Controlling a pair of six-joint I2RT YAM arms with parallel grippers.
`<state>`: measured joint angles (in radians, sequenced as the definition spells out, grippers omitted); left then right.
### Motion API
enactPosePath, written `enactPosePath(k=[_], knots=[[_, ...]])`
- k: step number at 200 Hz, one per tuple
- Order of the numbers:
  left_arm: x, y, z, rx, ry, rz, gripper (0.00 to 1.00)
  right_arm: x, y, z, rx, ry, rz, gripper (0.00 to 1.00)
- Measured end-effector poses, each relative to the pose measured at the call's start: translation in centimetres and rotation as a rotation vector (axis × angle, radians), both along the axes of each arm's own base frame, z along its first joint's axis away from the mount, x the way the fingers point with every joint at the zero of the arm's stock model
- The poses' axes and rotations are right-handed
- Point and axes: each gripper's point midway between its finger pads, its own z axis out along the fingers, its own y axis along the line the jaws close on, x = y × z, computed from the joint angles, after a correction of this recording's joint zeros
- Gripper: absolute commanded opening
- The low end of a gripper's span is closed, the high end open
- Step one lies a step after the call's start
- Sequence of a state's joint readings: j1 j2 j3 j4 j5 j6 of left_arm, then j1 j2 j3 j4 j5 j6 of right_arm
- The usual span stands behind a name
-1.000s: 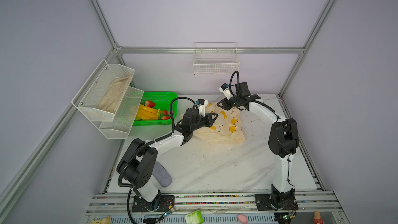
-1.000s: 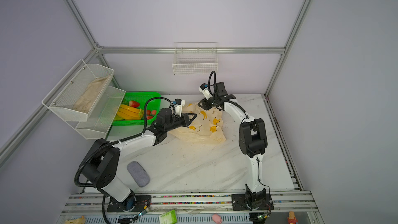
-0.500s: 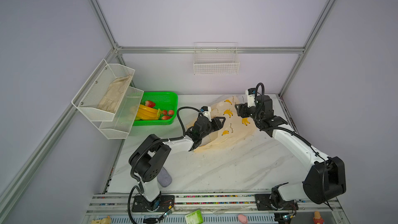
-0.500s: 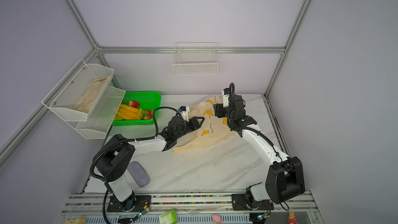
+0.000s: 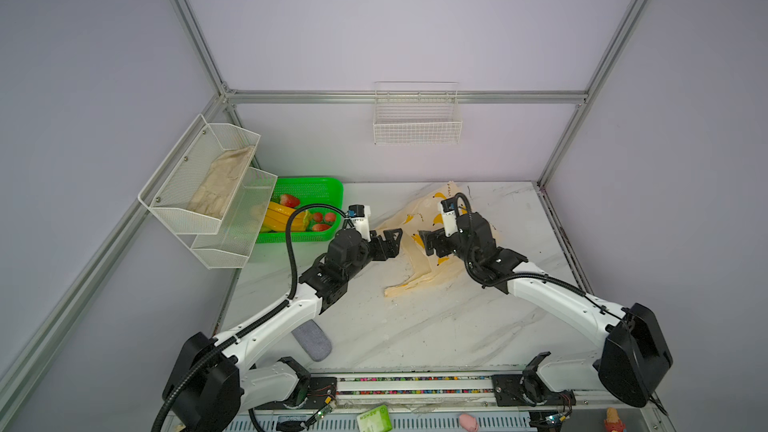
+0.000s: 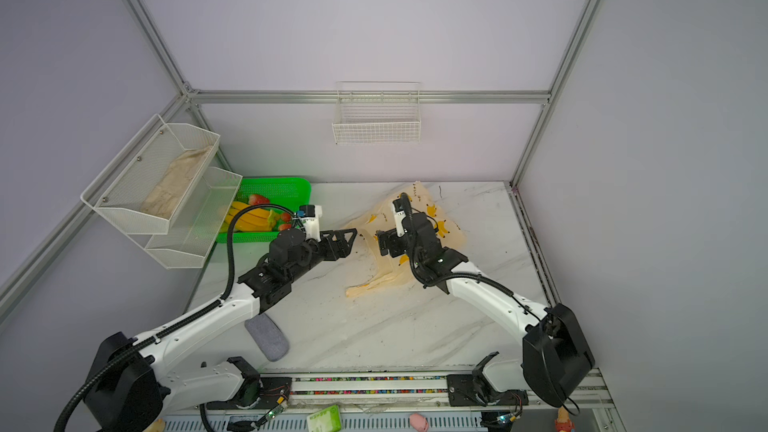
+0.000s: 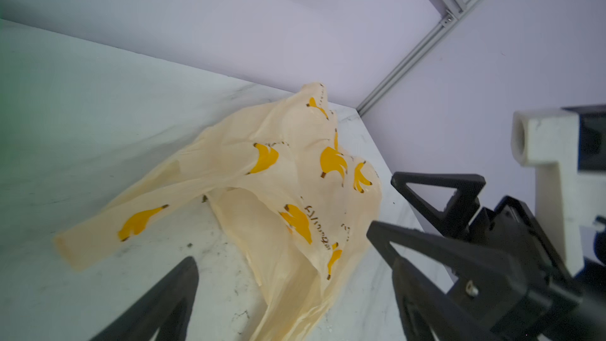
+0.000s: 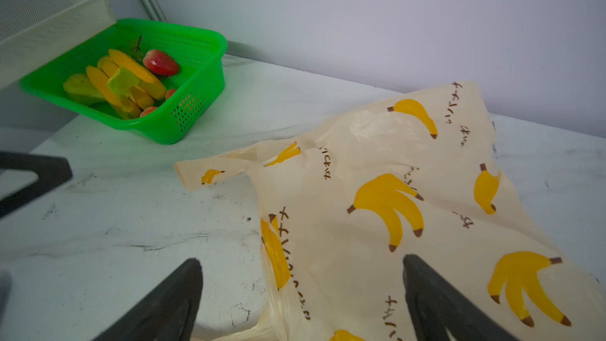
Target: Place the fake fruits into the plastic bag and tie a complex knot
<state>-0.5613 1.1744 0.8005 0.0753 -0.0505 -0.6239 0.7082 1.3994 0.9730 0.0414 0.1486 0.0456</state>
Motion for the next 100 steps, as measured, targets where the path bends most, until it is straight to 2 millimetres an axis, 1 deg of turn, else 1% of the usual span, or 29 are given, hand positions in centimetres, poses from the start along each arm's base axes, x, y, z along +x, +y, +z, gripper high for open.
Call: enactPosePath(k=[17,29,48,63,67,71,75,87,88,89,100], knots=[[0.5,3.0,-1.0,0.038,0.034,0.08,0.92,-0.4,1.9,-3.3,-0.115,0.01,-0.007,0.97],[0.7,4.6,-2.2,0.063,0.073,0.125,0.92,-0.2,2.5,-5.5,-0.197,0.016,-0.03,0.97],[0.6,6.3,-3.9,0.098,0.127,0.164,0.92,0.7,1.8,-8.4,-0.321,0.014,-0.095,0.97],[0.3,6.9,-4.7,0.114,0.149,0.174,0.93,1.4,0.9,-10.0,-0.403,0.008,-0.144,0.97],[0.3,6.9,-4.8,0.117,0.154,0.175,0.93,1.6,0.7,-10.4,-0.424,0.006,-0.159,0.96],[0.2,7.0,-4.9,0.12,0.158,0.175,0.93,1.8,0.5,-10.7,-0.443,0.002,-0.174,0.93],[0.1,7.0,-5.0,0.121,0.161,0.175,0.93,2.0,0.3,-10.9,-0.462,-0.003,-0.187,0.88],[0.1,7.0,-5.0,0.123,0.164,0.175,0.93,2.7,-0.2,-11.4,-0.509,-0.019,-0.232,0.67],[0.0,7.1,-5.0,0.124,0.163,0.175,0.93,2.8,-0.3,-11.4,-0.518,-0.022,-0.235,0.63],[0.0,7.1,-5.0,0.124,0.163,0.175,0.93,2.8,-0.3,-11.4,-0.52,-0.024,-0.237,0.63],[0.0,7.1,-5.1,0.128,0.165,0.173,0.92,3.2,-0.7,-11.3,-0.545,-0.038,-0.268,0.46]])
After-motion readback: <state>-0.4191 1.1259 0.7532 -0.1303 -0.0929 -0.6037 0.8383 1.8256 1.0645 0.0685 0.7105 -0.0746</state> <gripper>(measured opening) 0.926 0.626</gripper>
